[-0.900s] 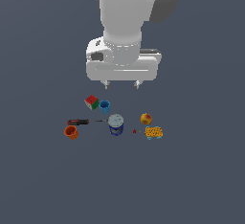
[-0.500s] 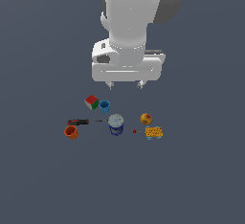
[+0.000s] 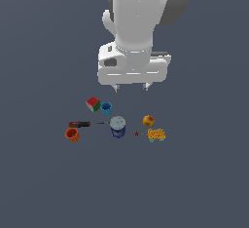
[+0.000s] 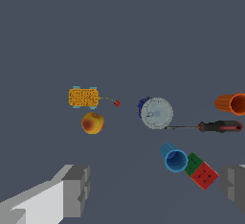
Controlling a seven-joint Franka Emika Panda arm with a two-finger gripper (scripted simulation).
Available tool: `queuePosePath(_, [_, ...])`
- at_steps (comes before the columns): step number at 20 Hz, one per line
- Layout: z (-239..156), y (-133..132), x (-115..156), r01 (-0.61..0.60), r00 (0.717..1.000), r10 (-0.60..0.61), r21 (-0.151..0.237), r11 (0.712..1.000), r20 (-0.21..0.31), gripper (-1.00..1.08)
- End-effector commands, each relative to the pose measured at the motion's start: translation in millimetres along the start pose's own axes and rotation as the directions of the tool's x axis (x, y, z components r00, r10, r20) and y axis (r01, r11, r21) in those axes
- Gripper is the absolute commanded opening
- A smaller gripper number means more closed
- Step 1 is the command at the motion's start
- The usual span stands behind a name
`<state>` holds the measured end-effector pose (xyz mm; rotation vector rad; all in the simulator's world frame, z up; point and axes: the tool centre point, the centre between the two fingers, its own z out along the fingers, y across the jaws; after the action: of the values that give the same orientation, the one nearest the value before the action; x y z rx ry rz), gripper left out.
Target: Pick up a designated object from a clutter of objects.
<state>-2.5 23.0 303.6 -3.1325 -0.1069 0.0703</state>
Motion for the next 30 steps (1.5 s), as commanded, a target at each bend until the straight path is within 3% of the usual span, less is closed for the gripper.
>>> queuePosePath(1, [4.7, 2.6, -0.4, 0.007, 1.000, -0.007, 0.001, 1.000, 0.000, 1.00])
queuePosePath(15, [82.1, 44.6, -16.4, 0.139, 0.990, -0.139, 0.006, 0.990, -0.017, 1.00])
queuePosePath(30, [189.4, 102.4, -78.2, 0.338, 0.940, -0.338, -0.013, 0.941, -0.037, 1.00])
